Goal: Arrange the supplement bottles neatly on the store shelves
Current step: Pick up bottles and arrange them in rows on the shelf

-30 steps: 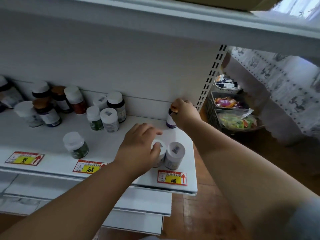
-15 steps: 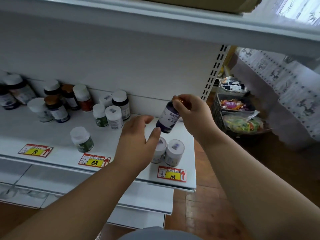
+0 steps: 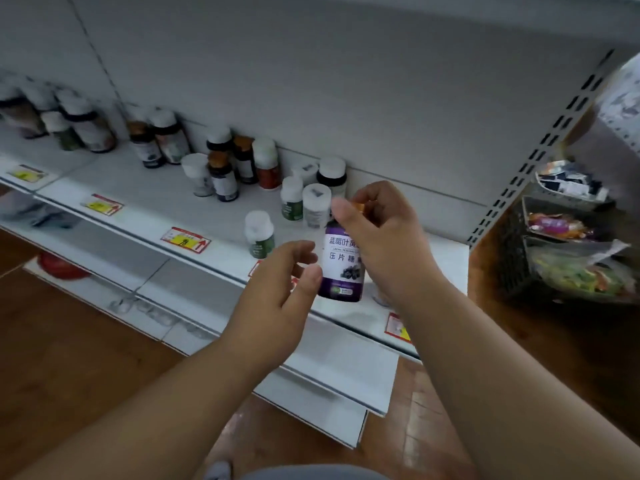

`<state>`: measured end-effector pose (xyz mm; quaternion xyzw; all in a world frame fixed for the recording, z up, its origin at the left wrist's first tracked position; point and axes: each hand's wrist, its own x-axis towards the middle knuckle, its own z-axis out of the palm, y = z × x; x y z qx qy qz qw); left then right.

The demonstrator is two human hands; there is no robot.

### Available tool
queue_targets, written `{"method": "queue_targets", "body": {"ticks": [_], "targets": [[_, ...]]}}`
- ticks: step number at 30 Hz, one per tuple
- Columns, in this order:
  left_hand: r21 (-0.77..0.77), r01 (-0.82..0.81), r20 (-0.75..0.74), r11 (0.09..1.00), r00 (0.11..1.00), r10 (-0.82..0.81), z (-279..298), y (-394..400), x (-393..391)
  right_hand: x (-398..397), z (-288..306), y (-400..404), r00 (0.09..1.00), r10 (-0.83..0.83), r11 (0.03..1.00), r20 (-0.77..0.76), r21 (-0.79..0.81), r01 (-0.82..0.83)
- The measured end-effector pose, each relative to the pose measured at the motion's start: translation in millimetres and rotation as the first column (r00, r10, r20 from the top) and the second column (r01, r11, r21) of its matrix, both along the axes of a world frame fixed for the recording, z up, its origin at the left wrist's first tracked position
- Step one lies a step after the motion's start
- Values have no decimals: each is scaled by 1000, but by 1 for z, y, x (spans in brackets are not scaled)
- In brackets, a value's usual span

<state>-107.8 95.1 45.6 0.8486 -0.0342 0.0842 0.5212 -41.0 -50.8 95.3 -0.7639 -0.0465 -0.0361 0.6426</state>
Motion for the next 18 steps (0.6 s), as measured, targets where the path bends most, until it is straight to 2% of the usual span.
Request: {"method": "queue_targets", "body": {"ticks": [4,8,12,18], "targets": [[-32,-49,17,998,999,49,1,65,-14,-6,0,71,994,92,996,-53,17,-91],[66,-79,30,995,997,77,-2,148,-26,-12,-1,155,989,148,988,-23,45,-147],[184,-125,42,975,992,120,-3,234,-35,-17,-10,234,989,150,989,16,-19,-150],[226,-74,-29,971,996,82,-10,300,-18,-8,-19,291,994,103,980,-30,-170,-106]]}}
